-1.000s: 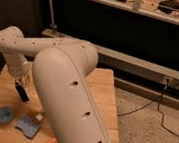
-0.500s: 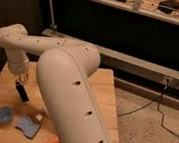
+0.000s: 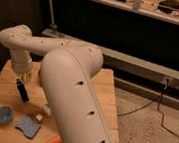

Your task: Knock the eraser over

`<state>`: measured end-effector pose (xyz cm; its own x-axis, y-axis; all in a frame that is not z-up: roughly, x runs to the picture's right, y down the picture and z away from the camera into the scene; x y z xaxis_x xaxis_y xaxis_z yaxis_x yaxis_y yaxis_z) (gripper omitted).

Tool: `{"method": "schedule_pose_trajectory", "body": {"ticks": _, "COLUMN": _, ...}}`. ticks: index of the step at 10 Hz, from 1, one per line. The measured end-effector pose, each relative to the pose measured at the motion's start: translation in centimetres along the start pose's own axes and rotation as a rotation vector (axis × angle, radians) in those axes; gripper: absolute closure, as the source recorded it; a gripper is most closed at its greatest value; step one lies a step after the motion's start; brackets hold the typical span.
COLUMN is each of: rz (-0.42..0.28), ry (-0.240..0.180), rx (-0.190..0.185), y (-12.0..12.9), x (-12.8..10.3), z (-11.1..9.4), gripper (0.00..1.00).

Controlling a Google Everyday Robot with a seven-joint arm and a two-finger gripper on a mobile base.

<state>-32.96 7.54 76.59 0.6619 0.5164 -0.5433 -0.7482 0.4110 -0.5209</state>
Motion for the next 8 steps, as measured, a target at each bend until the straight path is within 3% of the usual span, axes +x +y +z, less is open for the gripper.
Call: {"method": "schedule_pose_trajectory", "body": {"ticks": 8, "rz": -0.136, "ry": -0.013, "rx": 0.040, "y": 4.0, "x": -1.2, "z": 0.3, "gripper": 1.00}}
